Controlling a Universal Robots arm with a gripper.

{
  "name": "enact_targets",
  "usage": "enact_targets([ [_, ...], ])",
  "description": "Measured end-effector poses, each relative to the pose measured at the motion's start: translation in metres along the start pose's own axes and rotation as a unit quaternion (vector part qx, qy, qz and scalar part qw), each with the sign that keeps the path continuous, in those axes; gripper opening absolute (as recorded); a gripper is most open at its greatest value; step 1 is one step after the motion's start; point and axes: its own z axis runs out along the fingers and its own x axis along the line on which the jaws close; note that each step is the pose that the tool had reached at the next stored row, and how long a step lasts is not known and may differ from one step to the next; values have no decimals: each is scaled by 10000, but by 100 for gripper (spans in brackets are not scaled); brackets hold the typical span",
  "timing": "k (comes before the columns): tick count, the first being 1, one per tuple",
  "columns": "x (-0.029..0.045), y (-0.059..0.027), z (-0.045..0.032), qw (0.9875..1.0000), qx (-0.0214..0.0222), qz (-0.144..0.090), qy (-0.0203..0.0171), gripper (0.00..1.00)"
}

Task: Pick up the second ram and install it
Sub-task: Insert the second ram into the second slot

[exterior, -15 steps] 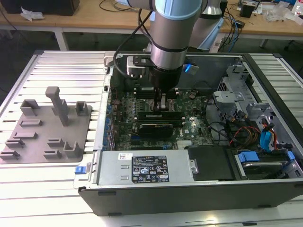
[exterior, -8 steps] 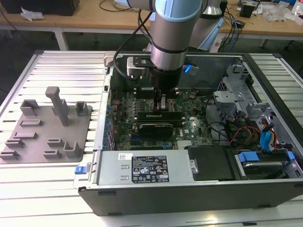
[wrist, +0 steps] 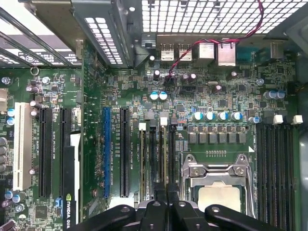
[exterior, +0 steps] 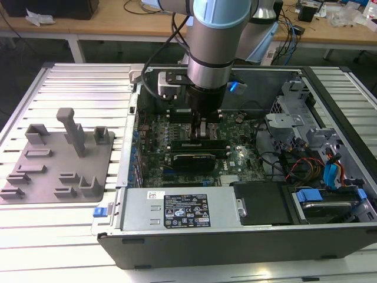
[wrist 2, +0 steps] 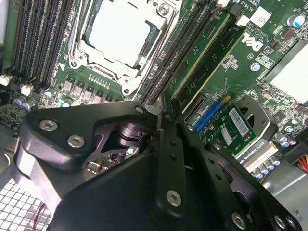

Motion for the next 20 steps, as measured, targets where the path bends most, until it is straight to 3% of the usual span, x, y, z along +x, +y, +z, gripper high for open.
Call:
enact_targets([
  [16,0,-9,11,10000,0,0,1,9],
  [20,0,-3,-17,10000,11,0,1,9],
])
